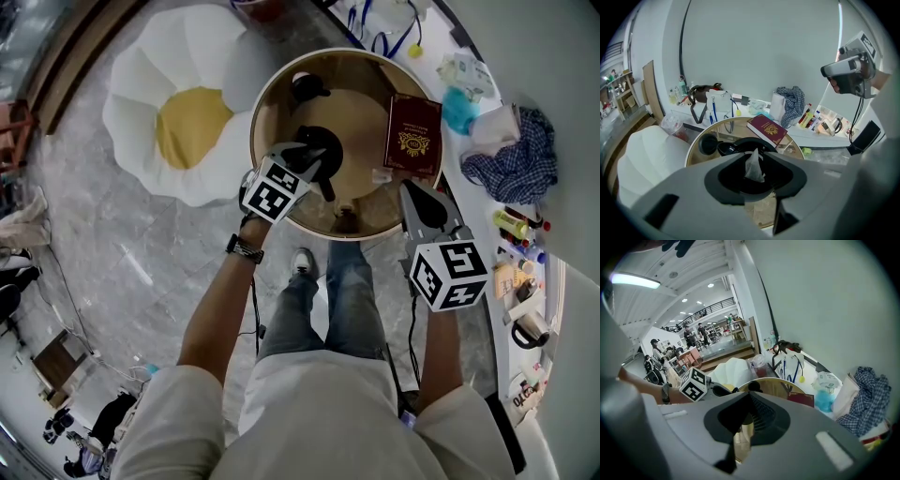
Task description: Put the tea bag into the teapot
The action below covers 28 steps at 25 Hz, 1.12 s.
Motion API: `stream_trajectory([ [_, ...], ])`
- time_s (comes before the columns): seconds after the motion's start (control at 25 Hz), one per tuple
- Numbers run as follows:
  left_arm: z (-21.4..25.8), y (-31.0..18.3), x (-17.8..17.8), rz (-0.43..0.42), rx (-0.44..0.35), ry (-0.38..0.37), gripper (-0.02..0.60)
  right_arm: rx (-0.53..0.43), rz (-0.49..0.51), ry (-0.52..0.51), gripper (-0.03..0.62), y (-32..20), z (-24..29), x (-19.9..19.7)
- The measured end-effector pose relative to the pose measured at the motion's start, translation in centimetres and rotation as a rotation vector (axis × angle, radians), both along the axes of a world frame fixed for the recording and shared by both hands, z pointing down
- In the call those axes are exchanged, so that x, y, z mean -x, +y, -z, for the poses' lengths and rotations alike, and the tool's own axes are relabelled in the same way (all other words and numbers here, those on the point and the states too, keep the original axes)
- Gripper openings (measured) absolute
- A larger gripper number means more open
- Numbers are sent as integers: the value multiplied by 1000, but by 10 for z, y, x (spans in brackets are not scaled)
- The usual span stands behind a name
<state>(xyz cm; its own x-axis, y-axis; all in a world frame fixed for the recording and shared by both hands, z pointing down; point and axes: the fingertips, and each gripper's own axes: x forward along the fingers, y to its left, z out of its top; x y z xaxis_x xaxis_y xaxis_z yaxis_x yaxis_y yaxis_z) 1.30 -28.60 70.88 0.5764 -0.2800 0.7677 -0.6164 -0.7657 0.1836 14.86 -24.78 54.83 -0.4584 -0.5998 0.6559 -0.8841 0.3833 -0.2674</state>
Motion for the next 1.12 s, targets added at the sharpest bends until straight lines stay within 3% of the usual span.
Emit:
stream_trajectory([
  [0.2, 0, 1, 3, 8, 4, -8, 129, 5, -2, -5, 8, 2, -3, -1],
  [0.56, -11, 4, 0, 10, 34, -36, 61, 15, -5, -8, 6, 4, -8, -4],
  [1.12, -11, -5, -5, 2, 28, -28, 97, 20, -13, -3, 8, -1, -11, -6],
])
